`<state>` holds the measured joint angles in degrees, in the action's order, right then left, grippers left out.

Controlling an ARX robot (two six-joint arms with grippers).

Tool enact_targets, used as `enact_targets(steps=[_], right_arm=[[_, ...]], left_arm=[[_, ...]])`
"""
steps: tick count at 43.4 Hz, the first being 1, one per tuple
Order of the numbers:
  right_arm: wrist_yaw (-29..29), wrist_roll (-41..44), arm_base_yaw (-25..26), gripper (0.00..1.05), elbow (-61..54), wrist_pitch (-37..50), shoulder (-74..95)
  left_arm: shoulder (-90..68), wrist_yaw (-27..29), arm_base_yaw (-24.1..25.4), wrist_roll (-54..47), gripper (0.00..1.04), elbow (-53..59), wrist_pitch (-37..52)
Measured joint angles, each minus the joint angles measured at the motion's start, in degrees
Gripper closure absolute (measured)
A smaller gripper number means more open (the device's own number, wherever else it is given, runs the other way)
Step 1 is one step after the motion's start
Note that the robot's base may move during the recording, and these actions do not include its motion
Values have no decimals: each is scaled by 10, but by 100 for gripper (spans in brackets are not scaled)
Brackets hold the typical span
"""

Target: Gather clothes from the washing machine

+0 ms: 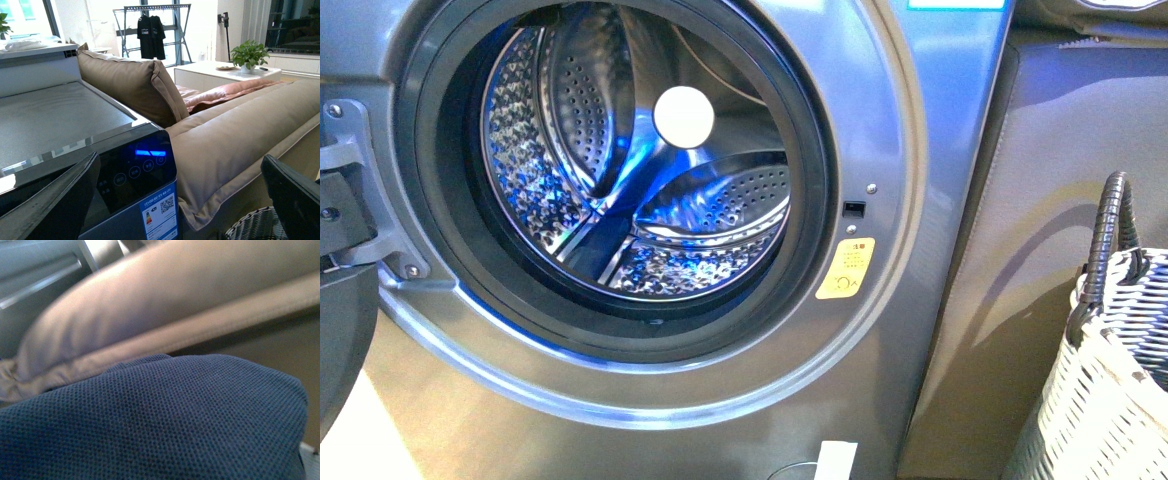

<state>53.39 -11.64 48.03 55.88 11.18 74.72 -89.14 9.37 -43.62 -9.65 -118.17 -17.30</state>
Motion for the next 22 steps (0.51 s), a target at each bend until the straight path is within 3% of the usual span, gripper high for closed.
enact_targets(steps=[12, 20, 22], right_arm=[[-35, 129, -53, 102, -133, -58, 31], [-105, 206, -105, 102, -219, -50, 101], [-122, 222, -115, 96, -227, -43, 131]], left_arm=[[0, 0, 0, 0, 6, 0, 0], [0, 0, 0, 0, 6, 0, 0], [0, 0, 0, 0, 6, 0, 0]])
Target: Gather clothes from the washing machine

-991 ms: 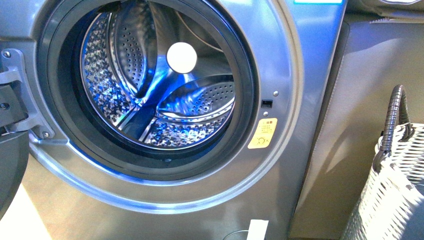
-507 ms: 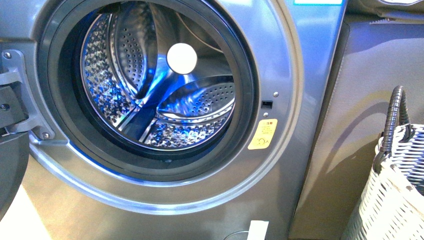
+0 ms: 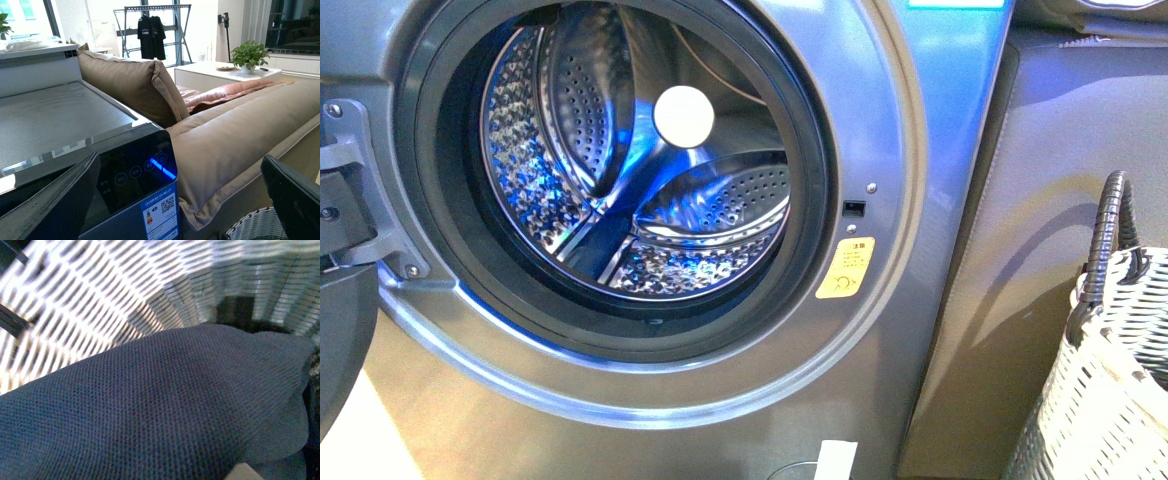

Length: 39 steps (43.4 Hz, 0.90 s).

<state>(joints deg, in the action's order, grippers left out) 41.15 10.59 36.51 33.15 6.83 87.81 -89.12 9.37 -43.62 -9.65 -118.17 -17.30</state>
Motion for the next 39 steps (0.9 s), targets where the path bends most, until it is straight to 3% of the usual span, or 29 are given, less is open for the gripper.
enact_targets(steps=[6, 21, 29, 39], right_arm=[[-21, 14, -10, 64, -7, 8, 55], [16, 6, -13, 8, -11, 8, -25], [22, -99, -46, 8, 46, 68, -162], [-22, -223, -96, 8, 121, 156, -284]], left_arm=[[0, 0, 0, 0, 6, 0, 0], [0, 0, 0, 0, 6, 0, 0], [0, 0, 0, 0, 6, 0, 0], [0, 0, 0, 0, 6, 0, 0]])
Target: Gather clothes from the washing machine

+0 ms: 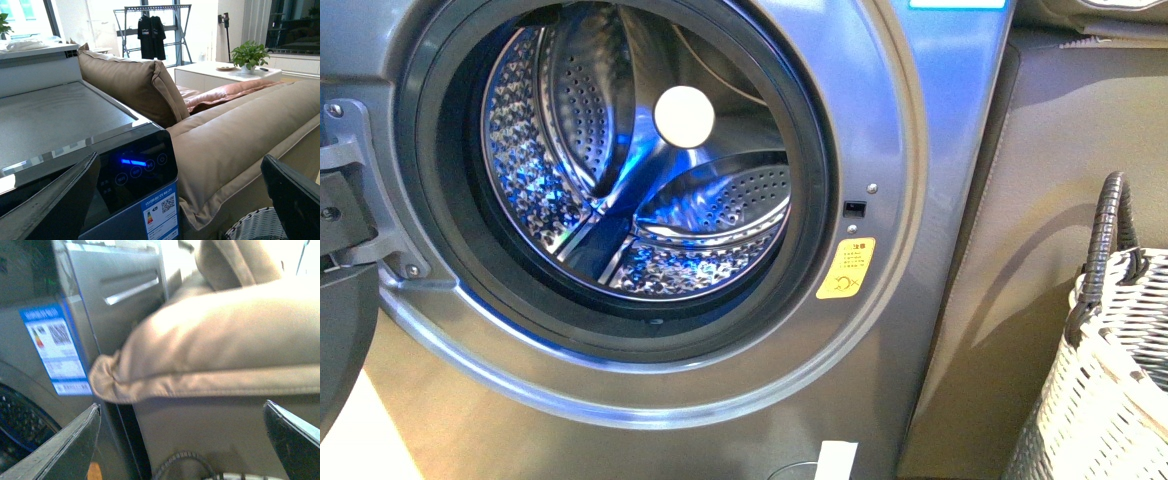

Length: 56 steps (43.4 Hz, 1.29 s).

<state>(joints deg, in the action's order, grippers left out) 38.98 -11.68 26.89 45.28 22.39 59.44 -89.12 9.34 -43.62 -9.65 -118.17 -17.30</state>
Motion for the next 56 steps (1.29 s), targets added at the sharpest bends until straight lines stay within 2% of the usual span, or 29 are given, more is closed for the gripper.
enact_targets(steps=[12, 18, 24, 28, 30, 32, 34, 36, 40, 47, 56], right_arm=[[-73, -29, -74, 8, -22, 78, -135], [-104, -38, -125, 8, -94, 71, -235], [-108, -38, -137, 8, -111, 68, -264], [-247, 21, -175, 21, -72, -123, -281], [-292, 54, -188, 28, -76, -201, -293], [-329, 74, -205, 35, -97, -253, -308], [-377, 89, -236, 43, -132, -267, -326], [-385, 99, -259, 54, -166, -259, -342], [-385, 110, -266, 75, -225, -234, -376], [-389, 113, -267, 102, -280, -212, -412], [-389, 115, -267, 102, -336, -196, -446]], left_arm=[[0, 0, 0, 0, 6, 0, 0], [0, 0, 0, 0, 6, 0, 0], [0, 0, 0, 0, 6, 0, 0], [0, 0, 0, 0, 6, 0, 0], [0, 0, 0, 0, 6, 0, 0], [0, 0, 0, 0, 6, 0, 0], [1, 0, 0, 0, 6, 0, 0], [1, 0, 0, 0, 6, 0, 0], [1, -1, 0, 0, 6, 0, 0], [3, 0, 0, 0, 6, 0, 0], [3, 0, 0, 0, 6, 0, 0]])
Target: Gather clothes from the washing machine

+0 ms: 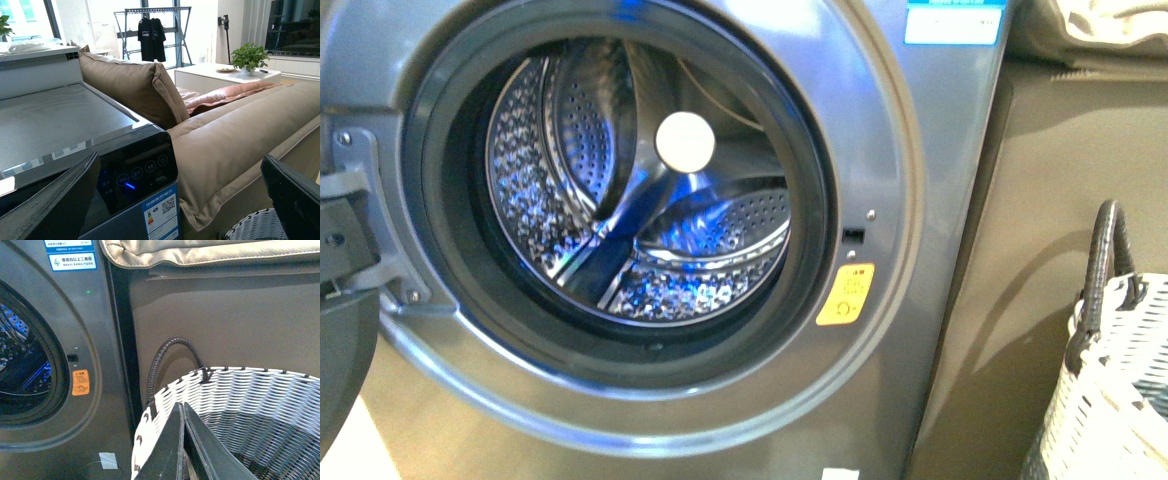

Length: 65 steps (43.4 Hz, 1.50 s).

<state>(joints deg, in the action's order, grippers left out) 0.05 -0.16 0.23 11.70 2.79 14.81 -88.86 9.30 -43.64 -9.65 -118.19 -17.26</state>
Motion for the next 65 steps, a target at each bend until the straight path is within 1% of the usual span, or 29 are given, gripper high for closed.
enact_targets(steps=[3, 8, 23, 24, 25, 26, 28, 29, 35, 40, 48, 55, 59, 62, 65], right_arm=[[0, 0, 0, 102, -12, 2, -10], [0, 0, 0, 102, -30, -41, -62], [0, 0, 0, 102, -70, -37, -107], [0, 0, 0, 102, -72, -36, -109], [0, 0, 0, 102, -73, -36, -110], [0, 0, 0, 102, -74, -36, -111], [0, 0, 0, 102, -77, -35, -114], [0, 0, 0, 102, -78, -35, -115], [0, 0, 0, 102, -87, -34, -121], [0, 0, 0, 102, -92, -33, -127], [0, 0, 0, 102, -114, -30, -145], [0, 0, 0, 102, -114, -30, -146], [0, 0, 0, 102, -114, -30, -146], [0, 0, 0, 102, -114, -30, -146], [0, 0, 0, 102, -114, -30, -146]], left_arm=[[0, 0, 0, 0, 6, 0, 0], [0, 0, 0, 0, 6, 0, 0], [0, 0, 0, 0, 6, 0, 0], [0, 11, -2, 0, 6, 2, 7], [2, 55, -8, 5, 6, 9, 29], [2, 81, -9, 5, 6, 14, 43], [7, 122, -13, 4, 6, 25, 64], [11, 134, -15, 3, 6, 33, 73], [52, 162, -19, -18, 6, 95, 109], [103, 167, -16, -31, 6, 156, 123], [207, 169, 27, -32, 6, 271, 121], [294, 185, 74, 9, 6, 365, 97], [352, 209, 91, 55, 6, 434, 73], [398, 236, 83, 91, 6, 493, 60], [430, 269, 64, 114, 6, 535, 48]])
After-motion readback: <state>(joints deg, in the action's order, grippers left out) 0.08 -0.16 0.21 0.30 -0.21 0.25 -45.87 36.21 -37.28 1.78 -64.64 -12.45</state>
